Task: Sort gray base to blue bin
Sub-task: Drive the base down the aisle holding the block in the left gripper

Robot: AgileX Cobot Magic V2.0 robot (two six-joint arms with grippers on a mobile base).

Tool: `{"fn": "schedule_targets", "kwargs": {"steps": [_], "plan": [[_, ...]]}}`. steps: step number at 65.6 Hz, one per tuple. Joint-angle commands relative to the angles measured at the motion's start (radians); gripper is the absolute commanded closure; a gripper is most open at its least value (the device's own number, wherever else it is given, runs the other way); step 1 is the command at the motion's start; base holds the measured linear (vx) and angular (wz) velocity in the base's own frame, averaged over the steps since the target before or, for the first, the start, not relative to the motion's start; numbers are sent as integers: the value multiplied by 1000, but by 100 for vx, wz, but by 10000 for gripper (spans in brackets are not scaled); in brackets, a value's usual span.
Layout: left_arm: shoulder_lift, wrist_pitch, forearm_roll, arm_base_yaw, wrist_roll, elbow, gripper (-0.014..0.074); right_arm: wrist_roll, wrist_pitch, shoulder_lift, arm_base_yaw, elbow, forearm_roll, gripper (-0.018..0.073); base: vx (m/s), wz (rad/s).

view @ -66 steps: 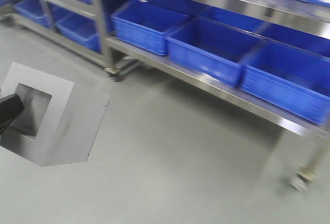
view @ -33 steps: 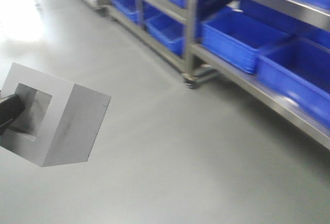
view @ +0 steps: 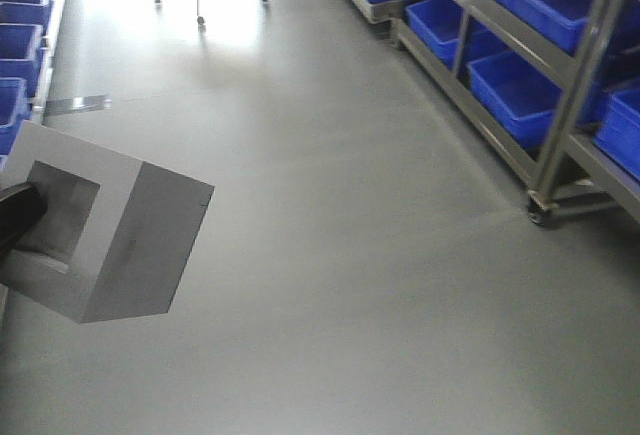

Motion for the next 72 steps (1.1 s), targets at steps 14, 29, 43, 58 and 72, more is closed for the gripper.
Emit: {"fn": "schedule_targets", "kwargs": {"steps": [14, 29, 43, 58, 72], "plan": [[-2, -112, -4, -5, -12, -34, 603, -10, -74, 3, -2, 1, -5, 564, 23, 37], [-2, -112, -4, -5, -12, -34, 603, -10, -74, 3, -2, 1, -5, 564, 29, 14], [-2, -112, -4, -5, -12, -34, 603, -10, -74, 3, -2, 1, -5, 564, 35, -5], [-2, -112, -4, -5, -12, -34, 603, -10, -74, 3, -2, 1, -5, 564, 37, -11], [-2, -112, -4, -5, -12, -34, 603, -10, -74, 3, -2, 1, -5, 564, 40, -2]]}}
